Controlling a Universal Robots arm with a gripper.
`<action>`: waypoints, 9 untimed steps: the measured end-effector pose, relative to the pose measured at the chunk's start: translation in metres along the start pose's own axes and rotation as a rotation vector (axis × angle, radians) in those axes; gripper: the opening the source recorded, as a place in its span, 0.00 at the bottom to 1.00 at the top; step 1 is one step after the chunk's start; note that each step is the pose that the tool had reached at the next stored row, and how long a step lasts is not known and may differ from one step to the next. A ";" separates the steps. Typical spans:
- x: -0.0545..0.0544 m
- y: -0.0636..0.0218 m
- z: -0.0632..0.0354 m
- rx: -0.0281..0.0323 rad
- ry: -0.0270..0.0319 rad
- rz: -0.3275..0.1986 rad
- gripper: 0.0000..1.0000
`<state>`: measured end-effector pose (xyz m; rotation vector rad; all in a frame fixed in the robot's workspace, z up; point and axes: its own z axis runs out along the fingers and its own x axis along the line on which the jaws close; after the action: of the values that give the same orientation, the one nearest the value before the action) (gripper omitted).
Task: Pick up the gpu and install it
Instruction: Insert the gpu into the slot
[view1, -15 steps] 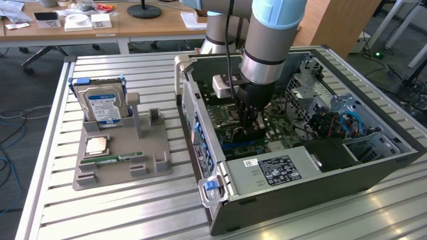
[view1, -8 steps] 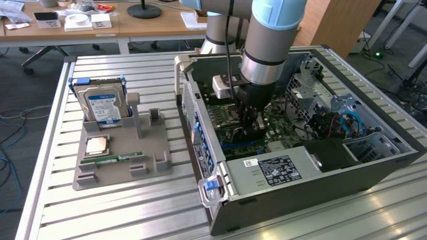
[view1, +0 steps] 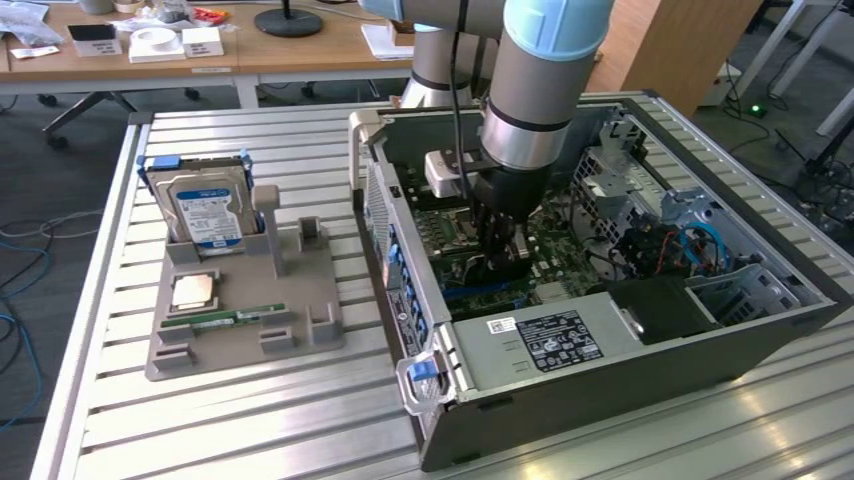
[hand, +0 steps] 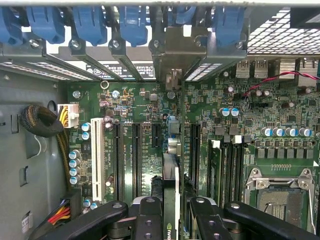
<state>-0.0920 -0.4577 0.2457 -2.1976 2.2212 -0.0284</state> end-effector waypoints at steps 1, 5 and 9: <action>0.000 0.0000 0.0000 -0.0001 0.0000 0.000 0.26; 0.000 0.0000 0.0000 -0.0001 0.0001 0.003 0.26; 0.000 0.0000 0.0000 0.0000 0.0002 0.009 0.26</action>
<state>-0.0920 -0.4577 0.2457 -2.1878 2.2309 -0.0284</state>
